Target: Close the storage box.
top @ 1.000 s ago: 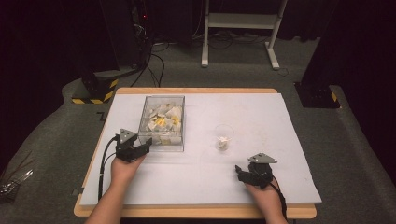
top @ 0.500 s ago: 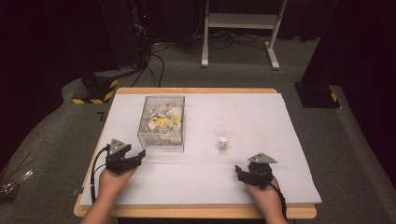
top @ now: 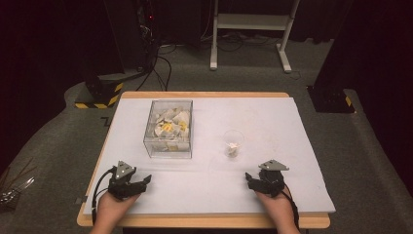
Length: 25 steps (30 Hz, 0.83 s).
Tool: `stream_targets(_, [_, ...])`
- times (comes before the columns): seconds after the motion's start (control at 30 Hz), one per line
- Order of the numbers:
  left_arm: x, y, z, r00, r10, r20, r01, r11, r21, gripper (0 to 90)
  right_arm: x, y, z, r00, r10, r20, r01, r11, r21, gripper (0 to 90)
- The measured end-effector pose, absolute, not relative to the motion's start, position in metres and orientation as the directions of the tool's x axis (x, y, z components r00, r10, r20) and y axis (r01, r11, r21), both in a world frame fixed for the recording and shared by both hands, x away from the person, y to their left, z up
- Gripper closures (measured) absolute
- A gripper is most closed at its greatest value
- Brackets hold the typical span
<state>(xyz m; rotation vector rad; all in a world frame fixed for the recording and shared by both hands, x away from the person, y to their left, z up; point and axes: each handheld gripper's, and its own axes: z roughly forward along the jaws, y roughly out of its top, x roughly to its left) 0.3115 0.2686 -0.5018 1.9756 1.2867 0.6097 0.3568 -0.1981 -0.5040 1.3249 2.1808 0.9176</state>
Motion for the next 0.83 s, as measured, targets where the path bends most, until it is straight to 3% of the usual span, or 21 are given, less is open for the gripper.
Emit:
stream_targets(0.33, [0.312, 0.269, -0.509, 0.400, 0.916, 0.004, 0.610, -0.270, 0.745, 21.6, 0.359, -0.199, -0.501, -0.462, 0.886, -0.045, 0.602, 0.350, 0.718, 20.2])
stream_targets(0.6, [0.313, 0.270, -0.509, 0.416, 0.909, 0.001, 0.610, -0.280, 0.741, 20.1, 0.364, -0.224, -0.500, -0.378, 0.922, -0.083, 0.620, 0.319, 0.717, 20.0])
stream_targets(0.7, [0.313, 0.270, -0.509, 0.417, 0.909, -0.001, 0.611, -0.280, 0.741, 19.9, 0.367, -0.231, -0.503, -0.366, 0.930, -0.027, 0.647, 0.275, 0.711, 18.6])
stream_targets(0.83, [0.313, 0.270, -0.509, 0.420, 0.907, -0.002, 0.612, -0.282, 0.739, 19.4, 0.367, -0.232, -0.504, -0.367, 0.930, -0.028, 0.645, 0.276, 0.712, 18.6])
